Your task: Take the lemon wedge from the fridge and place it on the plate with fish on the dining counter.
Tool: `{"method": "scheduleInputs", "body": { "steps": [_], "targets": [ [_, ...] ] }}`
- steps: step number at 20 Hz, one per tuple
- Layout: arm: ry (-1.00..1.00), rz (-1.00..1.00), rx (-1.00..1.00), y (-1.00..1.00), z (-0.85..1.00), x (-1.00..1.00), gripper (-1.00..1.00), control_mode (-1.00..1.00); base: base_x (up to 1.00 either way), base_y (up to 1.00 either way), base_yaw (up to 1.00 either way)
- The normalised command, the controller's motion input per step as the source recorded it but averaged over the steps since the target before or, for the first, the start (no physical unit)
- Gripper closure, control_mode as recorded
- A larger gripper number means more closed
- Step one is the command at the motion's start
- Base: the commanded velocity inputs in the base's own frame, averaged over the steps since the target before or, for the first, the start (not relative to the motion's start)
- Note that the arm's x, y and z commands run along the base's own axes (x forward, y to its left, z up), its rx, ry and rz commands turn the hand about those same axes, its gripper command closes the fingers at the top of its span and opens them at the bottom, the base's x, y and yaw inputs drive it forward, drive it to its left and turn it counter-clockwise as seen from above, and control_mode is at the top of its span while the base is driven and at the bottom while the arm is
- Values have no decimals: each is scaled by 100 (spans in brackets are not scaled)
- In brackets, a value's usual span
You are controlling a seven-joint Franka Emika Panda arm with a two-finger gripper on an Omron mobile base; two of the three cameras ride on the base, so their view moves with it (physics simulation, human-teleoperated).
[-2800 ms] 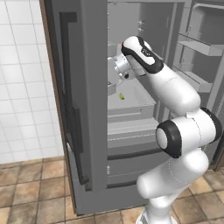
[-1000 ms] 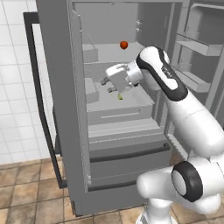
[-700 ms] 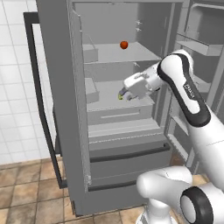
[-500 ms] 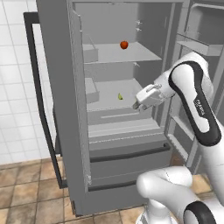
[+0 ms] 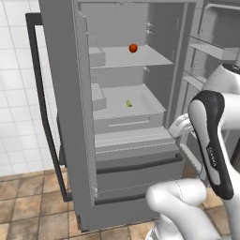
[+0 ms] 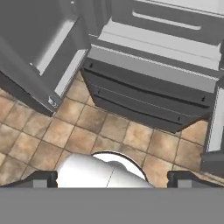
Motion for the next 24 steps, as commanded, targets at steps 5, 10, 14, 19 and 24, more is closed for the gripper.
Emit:
{"method": "scheduleInputs", "body": {
  "steps": [5,10,14,19,24],
  "targets": [
    [14,-34,-8,-18,0,28,-100,-100,0,0,0],
    [6,0,0,0,0,6,-100,-100,0,0,0],
    [0,-2,0,1,0,16,-100,-100,0,0,0],
    [2,-8,0,0,0,73,-100,-100,0,0,0],
    [1,-14,0,0,0,85,-100,-100,0,0,0]
  ]
}}
